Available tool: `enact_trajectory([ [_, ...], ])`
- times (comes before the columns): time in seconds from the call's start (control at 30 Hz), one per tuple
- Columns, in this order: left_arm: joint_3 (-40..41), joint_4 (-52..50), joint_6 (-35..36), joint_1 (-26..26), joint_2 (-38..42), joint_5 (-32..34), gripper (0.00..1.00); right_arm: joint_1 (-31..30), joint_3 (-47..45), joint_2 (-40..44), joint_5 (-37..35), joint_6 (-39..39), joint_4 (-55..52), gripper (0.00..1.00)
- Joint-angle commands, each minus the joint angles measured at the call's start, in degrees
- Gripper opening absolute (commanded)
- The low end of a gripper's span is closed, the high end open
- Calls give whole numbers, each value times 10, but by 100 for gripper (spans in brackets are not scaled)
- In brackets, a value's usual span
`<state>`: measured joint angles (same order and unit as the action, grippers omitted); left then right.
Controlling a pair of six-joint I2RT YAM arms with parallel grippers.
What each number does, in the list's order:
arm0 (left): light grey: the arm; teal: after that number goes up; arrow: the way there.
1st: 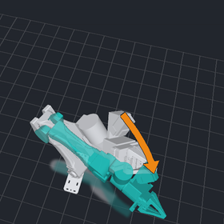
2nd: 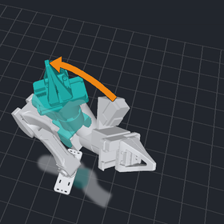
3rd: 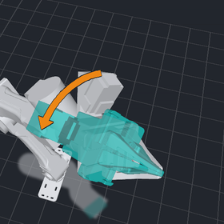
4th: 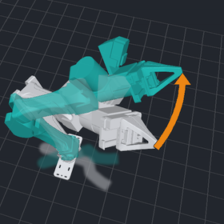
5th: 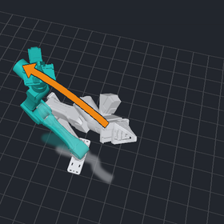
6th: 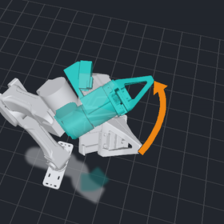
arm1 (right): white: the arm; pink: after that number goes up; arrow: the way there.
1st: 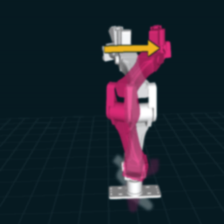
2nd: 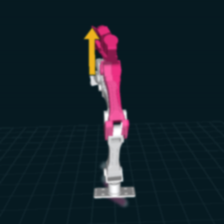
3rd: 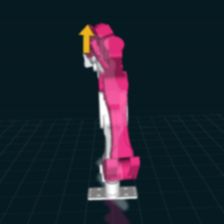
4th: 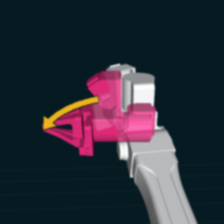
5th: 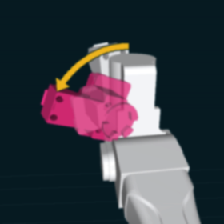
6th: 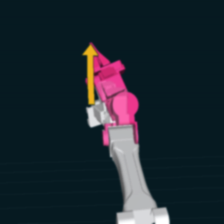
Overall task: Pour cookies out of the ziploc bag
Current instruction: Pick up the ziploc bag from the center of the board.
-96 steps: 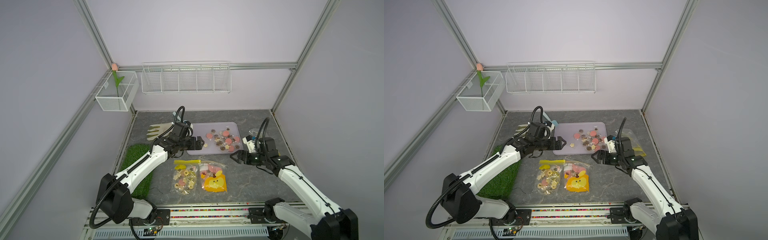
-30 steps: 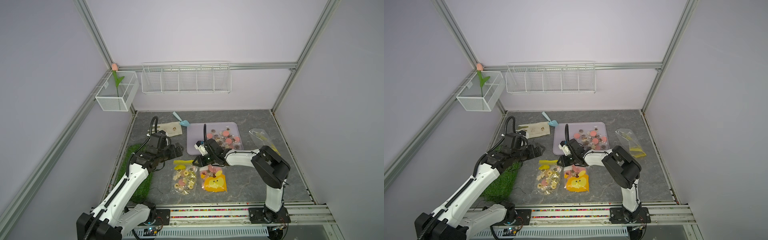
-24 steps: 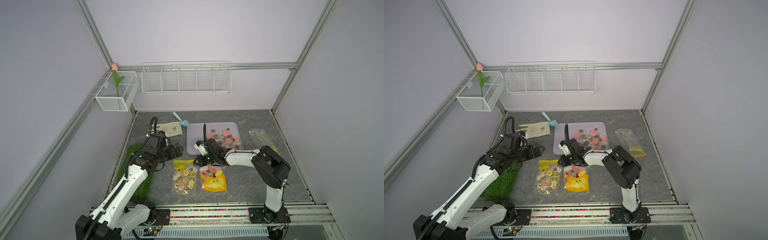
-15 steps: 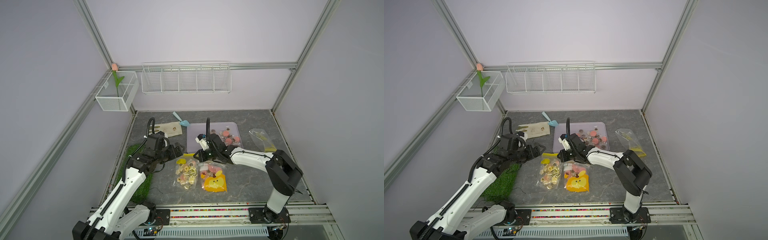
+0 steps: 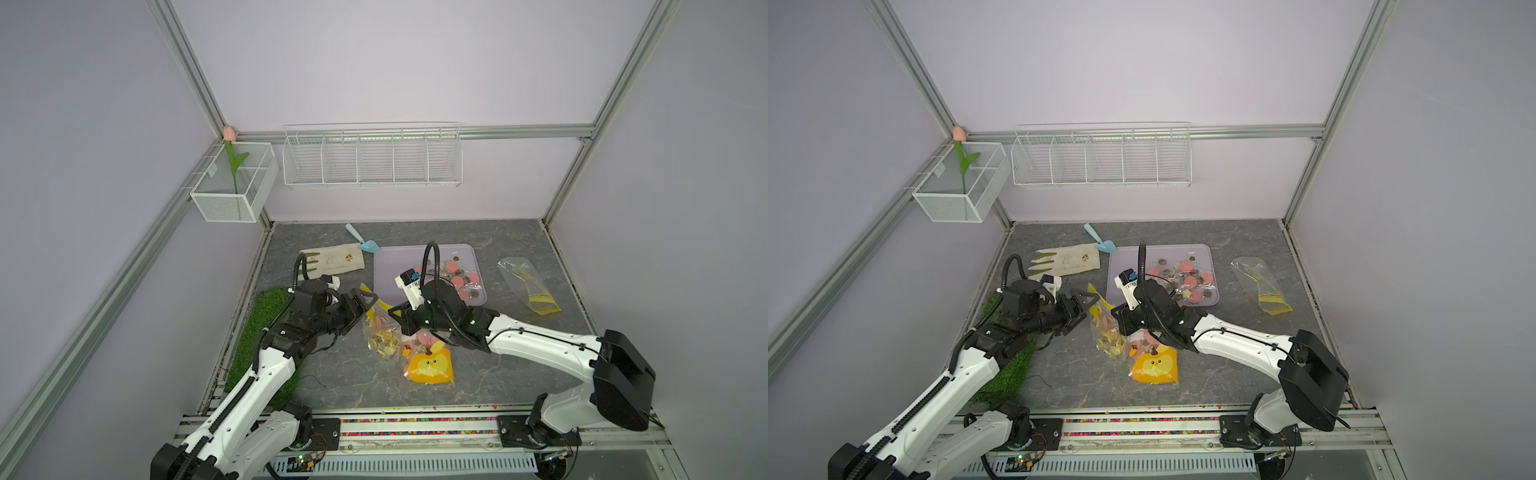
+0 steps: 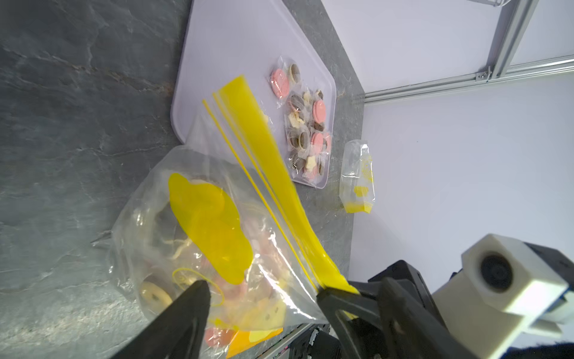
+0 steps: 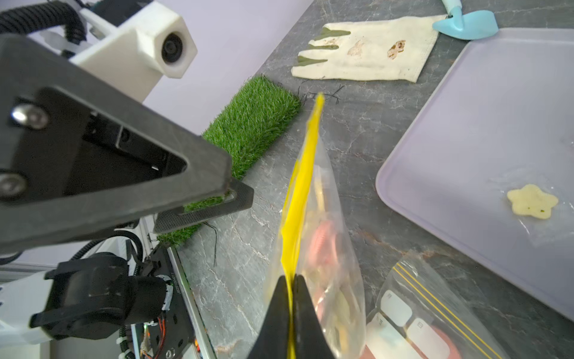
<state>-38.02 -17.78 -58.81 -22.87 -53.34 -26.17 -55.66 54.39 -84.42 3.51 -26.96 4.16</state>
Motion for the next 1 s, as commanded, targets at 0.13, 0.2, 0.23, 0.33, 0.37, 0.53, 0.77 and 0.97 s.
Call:
enact_trajectory([
  [0.13,50,102,-98,1,27,-8,68,-33,-33,9,-56,15,26,7],
  [0.2,51,102,-100,2,30,-8,65,-40,-37,13,-67,18,31,7],
  [0.23,51,102,-100,2,31,-10,65,-44,-37,18,-72,21,35,7],
  [0.33,49,103,-103,1,34,-14,64,-52,-58,34,-86,30,50,7],
  [0.37,47,103,-105,2,36,-15,63,-55,-62,40,-92,34,54,7],
  [0.53,48,107,-116,0,43,-21,55,-69,-78,62,-121,57,74,7],
  [0.77,48,101,-123,-13,46,-21,55,-87,-88,73,-150,95,109,7],
  [0.97,51,113,-134,-32,42,-13,45,-92,-79,66,-155,104,109,7],
])
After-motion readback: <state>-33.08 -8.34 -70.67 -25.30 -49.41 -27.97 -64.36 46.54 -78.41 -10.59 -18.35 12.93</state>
